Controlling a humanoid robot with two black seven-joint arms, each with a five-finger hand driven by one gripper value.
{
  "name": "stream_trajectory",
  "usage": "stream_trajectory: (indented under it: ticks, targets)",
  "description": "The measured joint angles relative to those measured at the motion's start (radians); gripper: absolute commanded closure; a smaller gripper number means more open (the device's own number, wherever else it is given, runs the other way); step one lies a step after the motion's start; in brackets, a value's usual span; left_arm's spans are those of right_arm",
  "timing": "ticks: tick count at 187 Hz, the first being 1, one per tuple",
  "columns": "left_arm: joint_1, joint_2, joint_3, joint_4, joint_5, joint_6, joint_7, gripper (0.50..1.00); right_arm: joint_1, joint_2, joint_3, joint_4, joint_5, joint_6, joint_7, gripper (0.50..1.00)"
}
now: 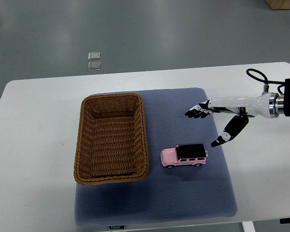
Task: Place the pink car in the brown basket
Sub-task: 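Close the right hand fingers around the pink car's black roof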
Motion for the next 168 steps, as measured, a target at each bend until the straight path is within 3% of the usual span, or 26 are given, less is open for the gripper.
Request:
stream_trajectory:
  ticks: [168]
  targets:
    - [0.001,0.0,0.001,0.009,-0.001,0.001,0.0,0.5,-0.224,0.135,0.013,-0.081,-0.06,-0.188,0.013,0.593]
